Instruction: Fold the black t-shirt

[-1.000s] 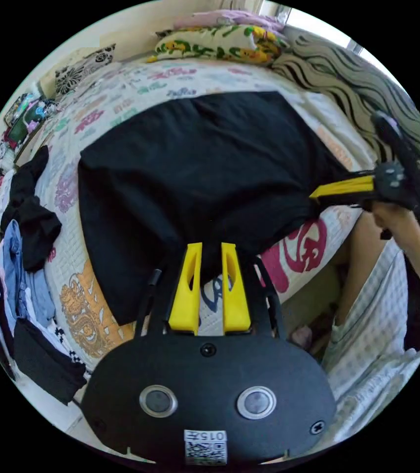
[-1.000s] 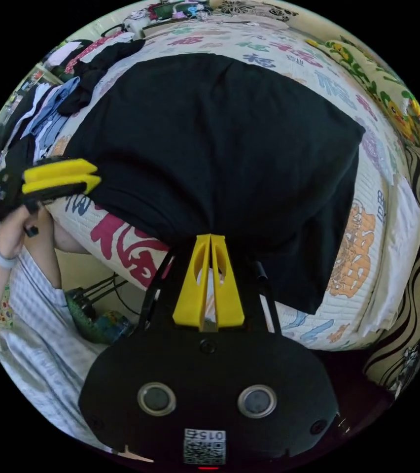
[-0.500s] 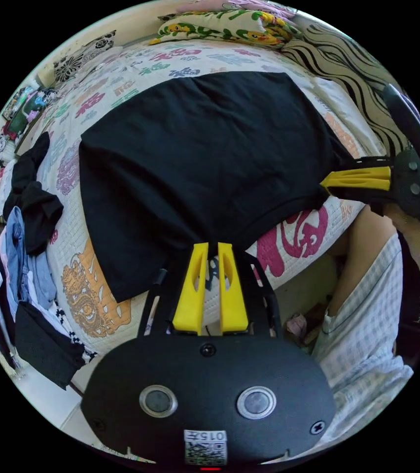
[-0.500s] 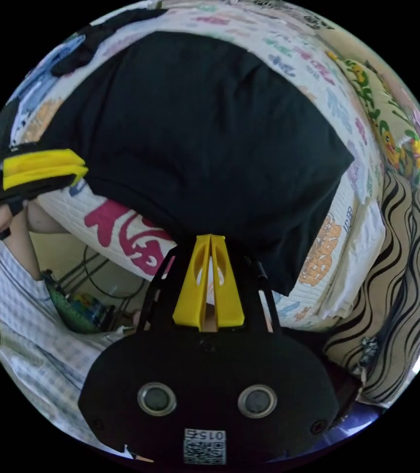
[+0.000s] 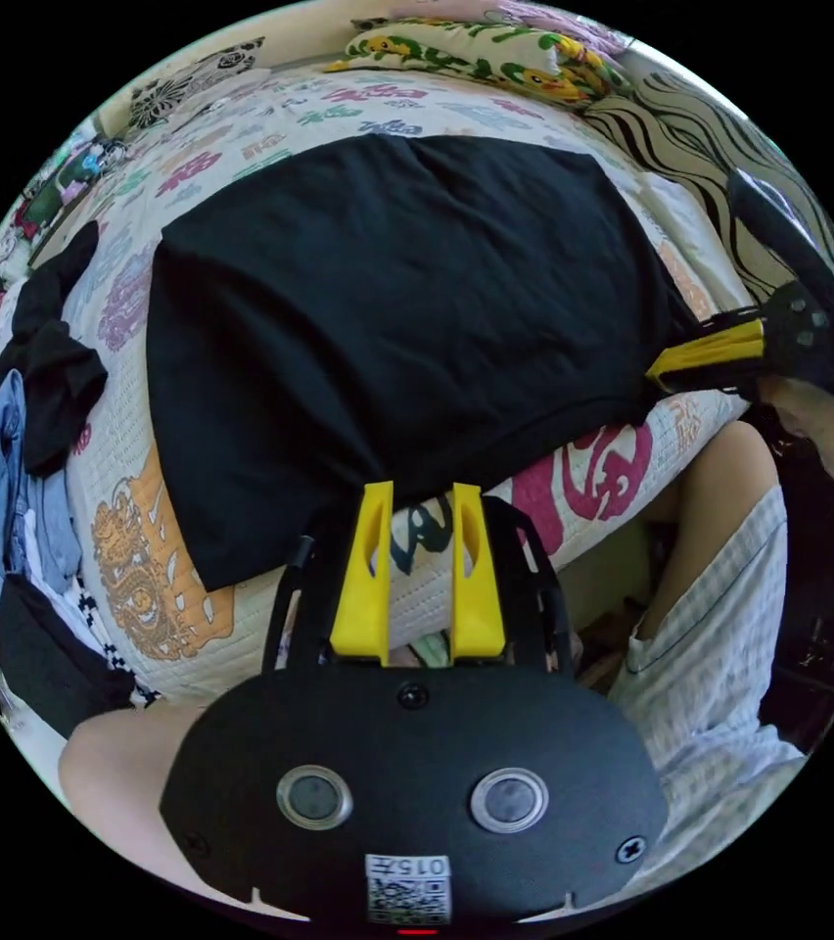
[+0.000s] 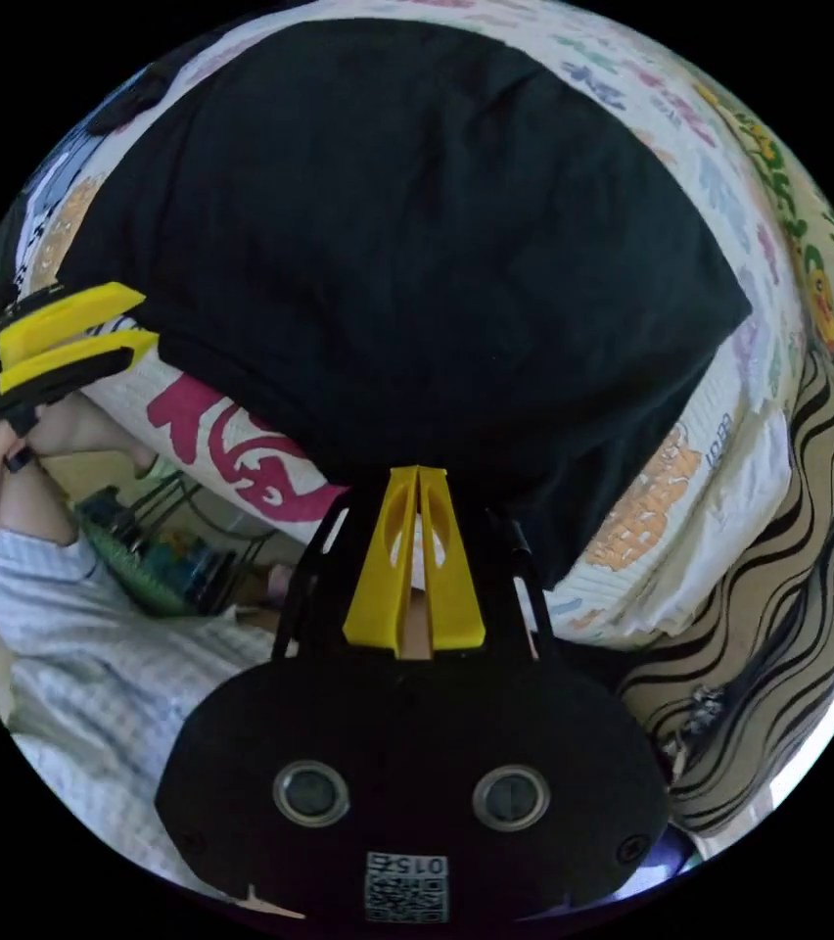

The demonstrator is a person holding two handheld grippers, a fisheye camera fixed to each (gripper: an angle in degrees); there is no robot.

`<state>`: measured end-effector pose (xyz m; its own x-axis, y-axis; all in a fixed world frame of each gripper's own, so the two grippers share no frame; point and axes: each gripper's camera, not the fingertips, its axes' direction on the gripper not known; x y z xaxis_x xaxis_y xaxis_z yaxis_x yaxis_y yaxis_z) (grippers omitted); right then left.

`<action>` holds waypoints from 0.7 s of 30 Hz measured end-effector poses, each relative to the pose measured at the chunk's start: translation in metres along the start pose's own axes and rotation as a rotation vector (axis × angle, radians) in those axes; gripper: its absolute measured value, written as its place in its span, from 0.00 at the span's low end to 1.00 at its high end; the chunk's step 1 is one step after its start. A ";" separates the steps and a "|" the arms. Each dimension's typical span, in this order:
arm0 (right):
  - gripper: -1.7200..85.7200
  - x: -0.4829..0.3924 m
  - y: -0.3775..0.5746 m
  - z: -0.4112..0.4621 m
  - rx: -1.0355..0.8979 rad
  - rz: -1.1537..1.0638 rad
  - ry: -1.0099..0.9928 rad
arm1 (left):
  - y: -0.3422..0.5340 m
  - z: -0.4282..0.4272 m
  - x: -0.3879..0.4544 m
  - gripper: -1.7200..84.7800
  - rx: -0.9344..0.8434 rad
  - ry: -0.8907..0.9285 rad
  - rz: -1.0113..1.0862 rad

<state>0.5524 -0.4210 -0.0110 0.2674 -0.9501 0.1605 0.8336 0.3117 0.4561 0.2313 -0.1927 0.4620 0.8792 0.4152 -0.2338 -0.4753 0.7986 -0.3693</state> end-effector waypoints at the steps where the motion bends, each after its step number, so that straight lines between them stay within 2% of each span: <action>1: 0.01 0.006 -0.002 -0.010 -0.012 -0.006 0.010 | -0.004 -0.001 -0.003 0.12 -0.020 0.008 -0.005; 2: 0.01 0.018 -0.006 -0.034 -0.028 -0.023 0.038 | -0.011 -0.006 -0.008 0.12 -0.052 0.028 -0.017; 4: 0.01 0.038 -0.008 -0.076 -0.005 -0.019 0.072 | -0.019 -0.022 -0.017 0.12 -0.004 0.077 -0.016; 6: 0.01 0.066 -0.011 -0.128 0.044 -0.006 0.036 | -0.031 -0.052 -0.037 0.12 0.119 0.108 -0.033; 12: 0.01 0.137 -0.031 -0.215 0.147 0.094 -0.021 | -0.083 -0.098 -0.121 0.13 0.215 0.162 -0.127; 17: 0.02 0.173 -0.054 -0.237 0.148 0.108 0.130 | -0.111 -0.104 -0.181 0.13 0.222 0.055 -0.195; 21: 0.04 0.216 -0.065 -0.210 0.253 0.118 0.109 | -0.122 -0.097 -0.219 0.13 0.226 0.006 -0.244</action>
<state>0.6577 -0.6488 -0.1893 0.4170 -0.8986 0.1368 0.6502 0.4001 0.6459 0.0931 -0.4233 0.4715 0.9657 0.1976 -0.1685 -0.2306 0.9508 -0.2066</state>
